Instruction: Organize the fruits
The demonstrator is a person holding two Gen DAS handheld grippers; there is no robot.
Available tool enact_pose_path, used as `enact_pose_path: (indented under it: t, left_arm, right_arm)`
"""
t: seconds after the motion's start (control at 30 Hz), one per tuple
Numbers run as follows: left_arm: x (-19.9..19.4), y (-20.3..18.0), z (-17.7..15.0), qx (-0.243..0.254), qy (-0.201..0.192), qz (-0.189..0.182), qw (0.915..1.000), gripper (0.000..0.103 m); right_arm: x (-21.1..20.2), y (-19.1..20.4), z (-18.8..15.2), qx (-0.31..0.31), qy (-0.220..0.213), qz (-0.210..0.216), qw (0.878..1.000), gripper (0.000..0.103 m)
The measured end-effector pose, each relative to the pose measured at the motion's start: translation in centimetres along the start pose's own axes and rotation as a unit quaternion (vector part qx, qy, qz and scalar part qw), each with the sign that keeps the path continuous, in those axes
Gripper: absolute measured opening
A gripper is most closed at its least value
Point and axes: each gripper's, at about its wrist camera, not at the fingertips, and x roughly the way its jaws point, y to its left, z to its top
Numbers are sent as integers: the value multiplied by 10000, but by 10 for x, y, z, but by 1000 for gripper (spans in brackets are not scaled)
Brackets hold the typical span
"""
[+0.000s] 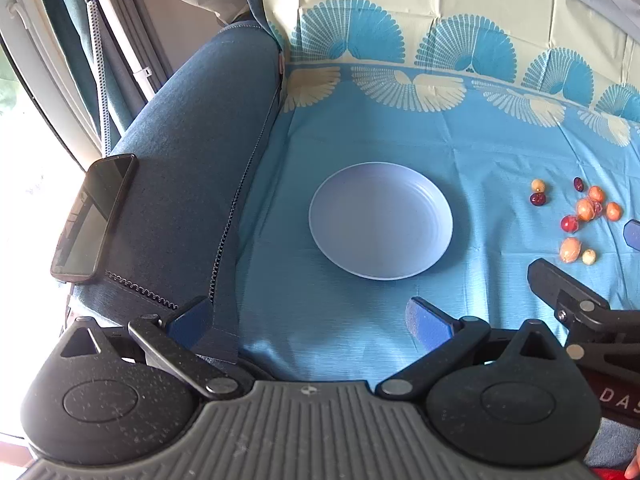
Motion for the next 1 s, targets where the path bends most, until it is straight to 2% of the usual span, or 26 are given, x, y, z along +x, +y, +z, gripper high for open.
enact_pose_path:
  t: [0.4,0.67,0.9,1.0]
  left_arm:
    - [-21,-1,-3,11,-172,190,9997,103]
    - [-28,-3,-6,27,-204,186,9996,103]
    - [-29,1,-4,-1,-234,66,9997,103]
    - [-24,0,-3,-12,-120,3,9999,103]
  right_arm:
    - [-16,-1,-3,55,-203,27,9998,103]
    - [-27,1,-2,-53,-324,-11,9995,103]
    - [-33,8,-1,-104,-227,-45,9997,103]
    - [-31,7,1,-140,-168,-90,9997,103]
